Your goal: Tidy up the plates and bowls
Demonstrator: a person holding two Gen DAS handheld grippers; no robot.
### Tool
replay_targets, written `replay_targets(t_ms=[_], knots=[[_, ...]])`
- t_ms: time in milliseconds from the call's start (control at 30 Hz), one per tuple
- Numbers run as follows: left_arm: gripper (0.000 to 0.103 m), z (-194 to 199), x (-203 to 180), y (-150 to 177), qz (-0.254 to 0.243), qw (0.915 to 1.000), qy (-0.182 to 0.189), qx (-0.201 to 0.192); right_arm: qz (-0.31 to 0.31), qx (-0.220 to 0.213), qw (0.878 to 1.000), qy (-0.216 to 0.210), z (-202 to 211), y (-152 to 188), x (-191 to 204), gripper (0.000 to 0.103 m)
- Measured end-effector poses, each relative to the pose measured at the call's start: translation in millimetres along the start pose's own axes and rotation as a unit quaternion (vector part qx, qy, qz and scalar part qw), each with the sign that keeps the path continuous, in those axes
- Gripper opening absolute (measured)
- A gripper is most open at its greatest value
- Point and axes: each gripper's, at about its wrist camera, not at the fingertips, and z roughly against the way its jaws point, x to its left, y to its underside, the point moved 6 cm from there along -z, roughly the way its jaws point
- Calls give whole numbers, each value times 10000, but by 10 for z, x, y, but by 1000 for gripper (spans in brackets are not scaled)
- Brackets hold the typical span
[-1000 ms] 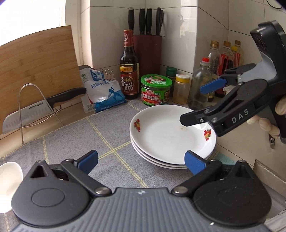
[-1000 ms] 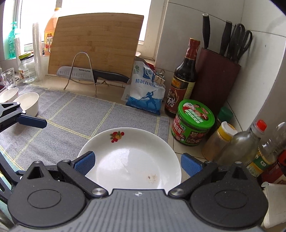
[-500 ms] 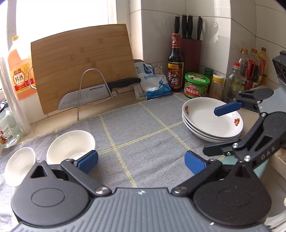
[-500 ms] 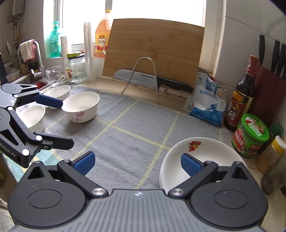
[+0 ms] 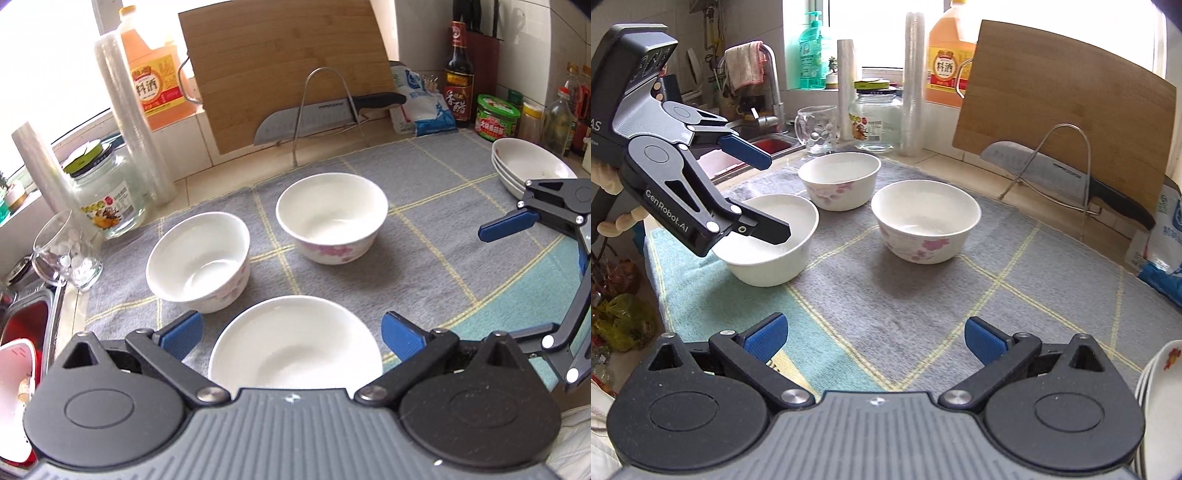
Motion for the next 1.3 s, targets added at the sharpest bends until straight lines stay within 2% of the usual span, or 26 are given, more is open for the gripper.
replay_targets(t_ms=[167,400,467,567,800,933,1033,1167,1300], knots=[[100,-119,303,200,305,9988,154,354,324,23,9992,-235,-247,-127,300,103],[91,-239,371,248,239,9973,429,537,491,-14,9978,-436,-456,-269,544,103],[82,-258,361,255,198,9967,528,585,568,6,9973,-473,-518,-289,601,102],[81,-273,367,262,141,9962,596,614,681,6,9965,-481,-589,-308,668,99],[75,-302,376,257,166,9947,763,672,737,44,9957,-559,-658,-337,724,88],[67,-312,362,244,137,9937,871,692,781,37,9953,-569,-666,-346,741,87],[67,-314,350,232,104,9933,927,687,816,32,9951,-564,-660,-354,753,85],[61,-321,334,220,91,9919,1047,714,831,42,9950,-560,-655,-357,764,84],[59,-321,340,214,104,9917,1057,730,813,48,9951,-562,-651,-354,761,84]])
